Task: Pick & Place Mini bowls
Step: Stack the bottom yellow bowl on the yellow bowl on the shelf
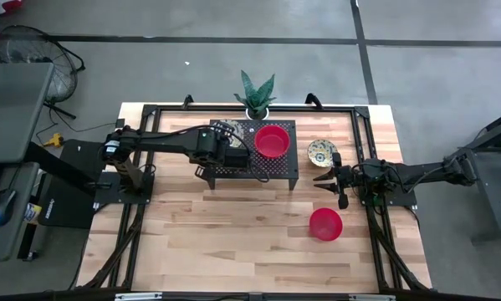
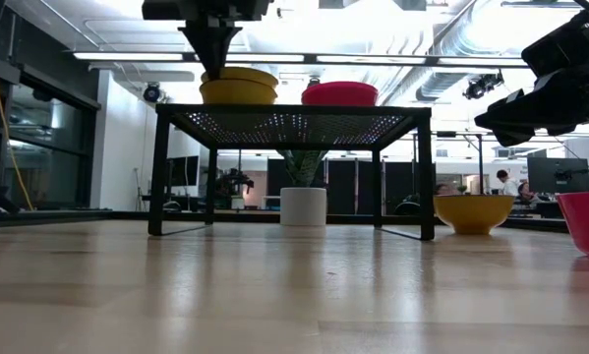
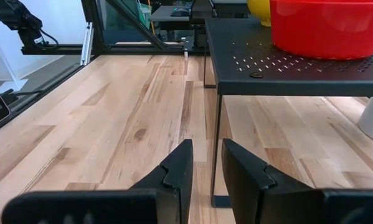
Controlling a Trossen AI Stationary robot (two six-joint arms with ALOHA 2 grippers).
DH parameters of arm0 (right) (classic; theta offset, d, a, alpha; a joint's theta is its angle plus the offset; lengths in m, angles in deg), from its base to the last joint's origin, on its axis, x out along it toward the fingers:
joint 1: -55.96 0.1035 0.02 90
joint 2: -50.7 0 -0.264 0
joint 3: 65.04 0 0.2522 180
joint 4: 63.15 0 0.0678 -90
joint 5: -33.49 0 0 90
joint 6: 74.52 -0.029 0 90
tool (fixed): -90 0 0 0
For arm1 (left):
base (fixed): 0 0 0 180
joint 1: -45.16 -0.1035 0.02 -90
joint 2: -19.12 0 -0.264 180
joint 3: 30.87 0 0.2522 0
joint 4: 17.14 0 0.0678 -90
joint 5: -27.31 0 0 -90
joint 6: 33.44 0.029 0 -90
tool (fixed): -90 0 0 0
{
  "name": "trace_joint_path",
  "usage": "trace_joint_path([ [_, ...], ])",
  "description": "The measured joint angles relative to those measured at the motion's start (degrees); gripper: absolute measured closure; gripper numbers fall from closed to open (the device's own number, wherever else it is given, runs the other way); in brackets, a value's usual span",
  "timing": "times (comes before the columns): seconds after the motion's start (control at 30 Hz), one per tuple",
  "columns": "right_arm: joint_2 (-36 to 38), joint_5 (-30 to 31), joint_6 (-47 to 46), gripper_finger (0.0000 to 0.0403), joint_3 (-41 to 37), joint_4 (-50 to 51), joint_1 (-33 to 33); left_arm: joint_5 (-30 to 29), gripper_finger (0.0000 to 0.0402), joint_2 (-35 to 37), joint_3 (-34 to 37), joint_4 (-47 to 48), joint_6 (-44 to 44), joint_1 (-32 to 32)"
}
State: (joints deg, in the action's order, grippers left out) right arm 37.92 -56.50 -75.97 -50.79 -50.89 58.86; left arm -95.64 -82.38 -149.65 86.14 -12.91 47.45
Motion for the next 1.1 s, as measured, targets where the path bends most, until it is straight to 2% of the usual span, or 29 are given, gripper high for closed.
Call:
trace_joint_path([
  [0.27,0.0,0.0,0.0,0.0329,0.0,0.0,0.0,-0.2,0.0393,0.0,0.0,-0.7,0.0,0.0],
  [0.77,0.0,0.0,0.0,0.0329,0.0,0.0,0.0,0.0,0.0304,0.2,-0.1,-1.1,0.6,0.5],
  [1.1,0.0,0.0,0.0,0.0329,0.0,0.0,0.0,0.2,0.0286,1.1,-4.6,0.6,0.4,0.5],
])
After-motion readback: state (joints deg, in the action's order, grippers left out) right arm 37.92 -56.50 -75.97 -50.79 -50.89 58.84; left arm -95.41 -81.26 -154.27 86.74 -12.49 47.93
